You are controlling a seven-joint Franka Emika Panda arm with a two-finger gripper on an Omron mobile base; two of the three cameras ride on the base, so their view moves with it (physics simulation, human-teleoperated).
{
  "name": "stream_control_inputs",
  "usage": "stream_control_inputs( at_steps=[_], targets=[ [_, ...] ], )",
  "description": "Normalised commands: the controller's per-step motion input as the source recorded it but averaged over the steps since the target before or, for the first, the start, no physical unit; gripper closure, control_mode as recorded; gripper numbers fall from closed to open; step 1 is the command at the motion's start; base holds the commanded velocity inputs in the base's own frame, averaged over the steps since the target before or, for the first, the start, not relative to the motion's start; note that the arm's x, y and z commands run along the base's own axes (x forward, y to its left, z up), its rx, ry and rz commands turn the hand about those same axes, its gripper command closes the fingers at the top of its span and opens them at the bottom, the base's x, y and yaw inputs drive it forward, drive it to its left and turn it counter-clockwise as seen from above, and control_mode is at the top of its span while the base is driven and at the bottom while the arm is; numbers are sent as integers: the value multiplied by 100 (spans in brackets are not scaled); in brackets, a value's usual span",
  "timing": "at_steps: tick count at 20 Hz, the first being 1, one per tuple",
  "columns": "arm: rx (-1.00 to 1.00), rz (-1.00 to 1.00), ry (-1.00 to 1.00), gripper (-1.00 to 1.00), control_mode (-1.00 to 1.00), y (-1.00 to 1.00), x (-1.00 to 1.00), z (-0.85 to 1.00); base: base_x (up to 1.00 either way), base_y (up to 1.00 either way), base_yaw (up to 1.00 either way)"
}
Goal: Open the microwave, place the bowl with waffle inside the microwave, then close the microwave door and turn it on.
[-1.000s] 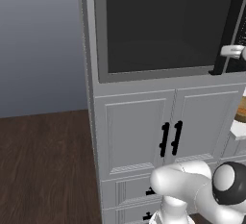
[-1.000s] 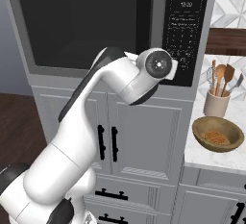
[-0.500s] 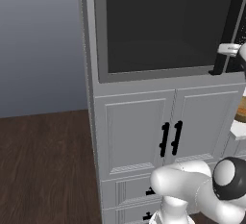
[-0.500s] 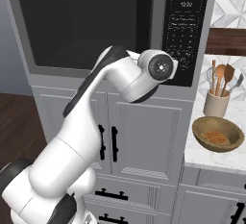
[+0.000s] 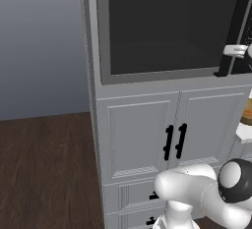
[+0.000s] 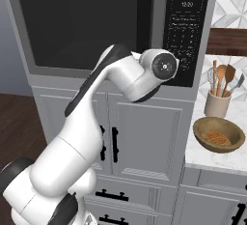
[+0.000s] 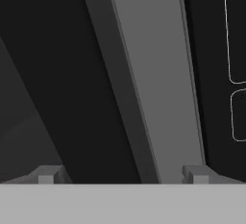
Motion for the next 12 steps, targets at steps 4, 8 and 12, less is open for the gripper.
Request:
stream_control_inputs(
  at_steps=[4, 8, 12],
  targets=[
    [0, -9, -7, 100, -100, 64, 25, -14, 0, 0, 0],
    [5, -6, 0, 100, -100, 23, 81, -9, 0, 0, 0],
    [10, -2, 4, 100, -100, -2, 82, 0, 0, 0, 0]
  ],
)
